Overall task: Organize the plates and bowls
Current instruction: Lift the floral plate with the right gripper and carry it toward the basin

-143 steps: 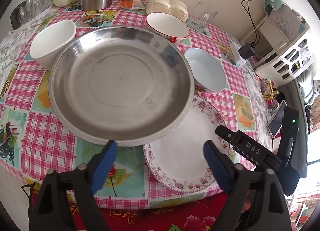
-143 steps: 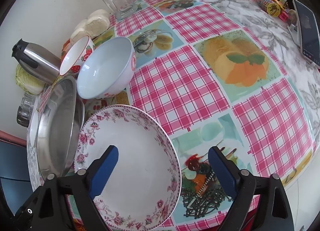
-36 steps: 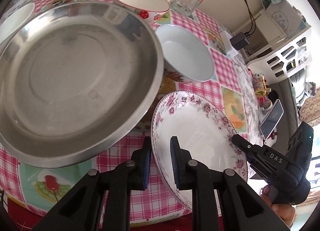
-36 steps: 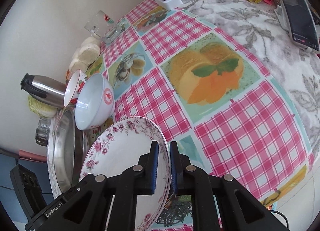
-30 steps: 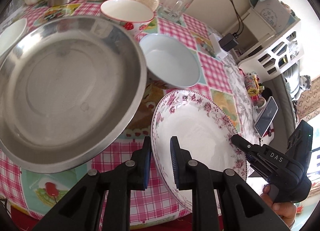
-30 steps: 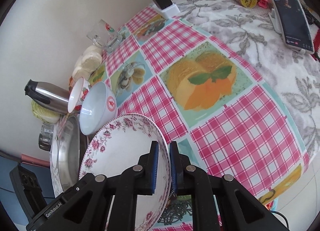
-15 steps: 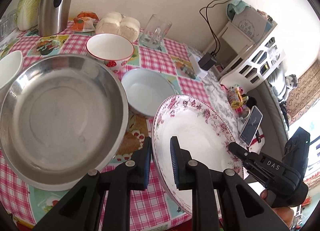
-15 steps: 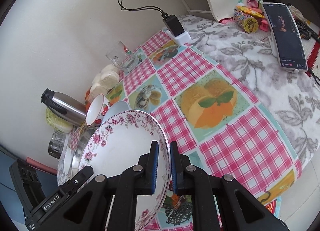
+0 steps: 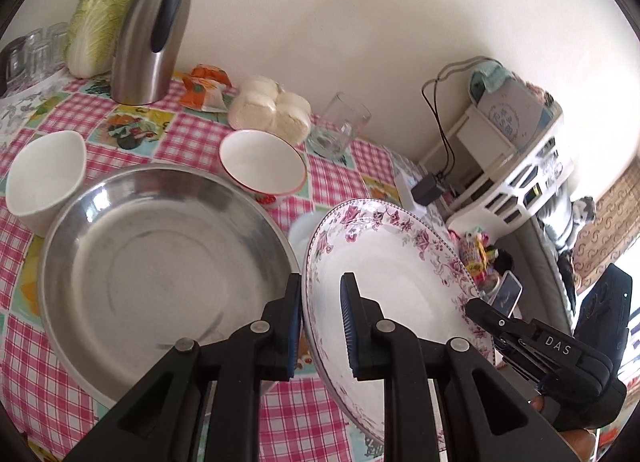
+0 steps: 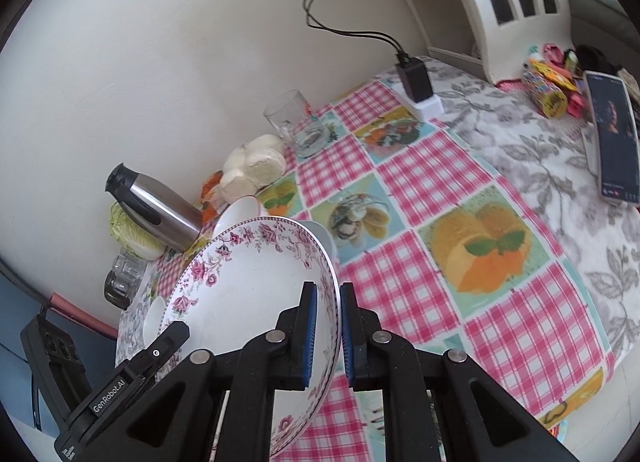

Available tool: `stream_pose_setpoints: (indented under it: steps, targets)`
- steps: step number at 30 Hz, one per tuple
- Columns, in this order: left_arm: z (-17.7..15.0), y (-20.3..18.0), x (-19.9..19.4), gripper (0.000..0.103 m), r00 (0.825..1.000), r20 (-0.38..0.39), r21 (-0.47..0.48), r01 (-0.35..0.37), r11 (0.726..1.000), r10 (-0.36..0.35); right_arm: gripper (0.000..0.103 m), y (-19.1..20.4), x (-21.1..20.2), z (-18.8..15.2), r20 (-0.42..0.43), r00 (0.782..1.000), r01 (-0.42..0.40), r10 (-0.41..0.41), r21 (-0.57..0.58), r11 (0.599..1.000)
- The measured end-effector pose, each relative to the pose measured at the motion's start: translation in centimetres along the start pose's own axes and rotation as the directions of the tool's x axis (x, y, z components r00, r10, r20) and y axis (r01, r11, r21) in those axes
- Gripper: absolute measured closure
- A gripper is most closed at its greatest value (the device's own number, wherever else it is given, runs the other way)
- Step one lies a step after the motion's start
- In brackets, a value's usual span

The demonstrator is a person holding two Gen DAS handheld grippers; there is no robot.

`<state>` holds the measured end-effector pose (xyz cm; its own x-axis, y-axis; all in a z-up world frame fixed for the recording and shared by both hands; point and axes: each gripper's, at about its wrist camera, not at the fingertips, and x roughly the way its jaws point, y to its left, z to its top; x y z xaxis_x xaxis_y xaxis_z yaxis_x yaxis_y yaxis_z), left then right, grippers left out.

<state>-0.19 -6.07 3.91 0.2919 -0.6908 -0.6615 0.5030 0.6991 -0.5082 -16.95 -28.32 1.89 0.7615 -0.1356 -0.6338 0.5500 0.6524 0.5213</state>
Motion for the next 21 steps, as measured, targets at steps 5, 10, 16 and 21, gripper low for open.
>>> stream_pose_setpoints:
  steps: [5,10,16,21]
  targets:
    - [1.0,2.0,-0.4,0.084,1.0,0.015,-0.065,-0.014,0.998,0.015,0.091,3.0,0.9,1.0,0.006,1.0,-0.008,0.008,-0.05,0.999]
    - [2.3,4.1,-0.8,0.084,0.999,0.037,-0.133,-0.015,0.991,0.02,0.091,5.5,2.1,1.5,-0.001,1.0,-0.027,0.027,-0.077,0.997]
    - [3.6,7.0,-1.1,0.084,0.998,0.05,-0.212,-0.028,0.977,0.039,0.091,8.5,4.0,1.8,-0.014,0.999,-0.045,0.044,-0.115,0.992]
    - [4.7,9.6,-1.5,0.084,0.995,0.067,-0.268,-0.048,0.962,0.068,0.091,10.7,6.0,1.1,-0.05,0.997,-0.063,0.056,-0.155,0.986]
